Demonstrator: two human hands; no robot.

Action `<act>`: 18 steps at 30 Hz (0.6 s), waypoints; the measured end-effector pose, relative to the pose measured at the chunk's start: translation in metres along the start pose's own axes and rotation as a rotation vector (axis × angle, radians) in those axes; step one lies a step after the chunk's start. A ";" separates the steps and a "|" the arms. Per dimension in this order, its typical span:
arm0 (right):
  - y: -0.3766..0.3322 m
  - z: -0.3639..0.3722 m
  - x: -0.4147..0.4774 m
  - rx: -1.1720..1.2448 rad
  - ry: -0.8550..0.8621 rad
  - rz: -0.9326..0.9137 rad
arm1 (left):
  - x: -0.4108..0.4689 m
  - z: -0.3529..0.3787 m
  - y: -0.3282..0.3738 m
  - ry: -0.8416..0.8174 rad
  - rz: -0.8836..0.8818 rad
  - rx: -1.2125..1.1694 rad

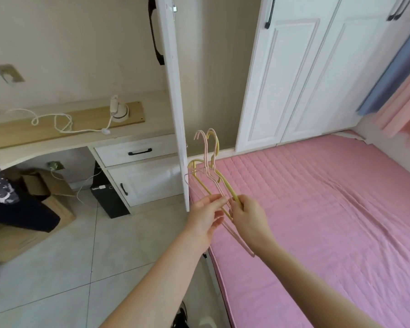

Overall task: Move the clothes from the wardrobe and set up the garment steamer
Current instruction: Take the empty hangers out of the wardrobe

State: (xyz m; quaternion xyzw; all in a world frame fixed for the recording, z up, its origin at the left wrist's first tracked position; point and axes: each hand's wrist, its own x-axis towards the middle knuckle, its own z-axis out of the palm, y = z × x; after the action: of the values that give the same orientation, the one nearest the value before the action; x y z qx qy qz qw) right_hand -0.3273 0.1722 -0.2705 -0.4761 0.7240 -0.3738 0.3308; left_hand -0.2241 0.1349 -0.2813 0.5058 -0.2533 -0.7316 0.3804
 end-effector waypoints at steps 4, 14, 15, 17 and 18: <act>0.004 0.003 -0.008 0.017 -0.043 -0.036 | -0.012 -0.007 -0.002 -0.005 -0.010 -0.118; -0.009 0.028 -0.017 -0.039 -0.258 -0.144 | -0.021 -0.064 0.042 0.188 0.134 -0.479; -0.012 0.032 -0.018 -0.045 -0.277 -0.162 | -0.022 -0.071 0.046 0.197 0.138 -0.507; -0.016 0.043 -0.019 -0.050 -0.316 -0.195 | -0.023 -0.085 0.051 0.195 0.139 -0.555; -0.018 0.050 -0.020 -0.058 -0.337 -0.212 | -0.024 -0.092 0.053 0.197 0.137 -0.579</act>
State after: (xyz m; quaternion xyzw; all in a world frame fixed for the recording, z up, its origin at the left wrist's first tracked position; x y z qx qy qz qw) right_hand -0.2711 0.1745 -0.2772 -0.6149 0.6144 -0.3007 0.3923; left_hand -0.1180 0.1248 -0.2615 0.4268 -0.0296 -0.6935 0.5797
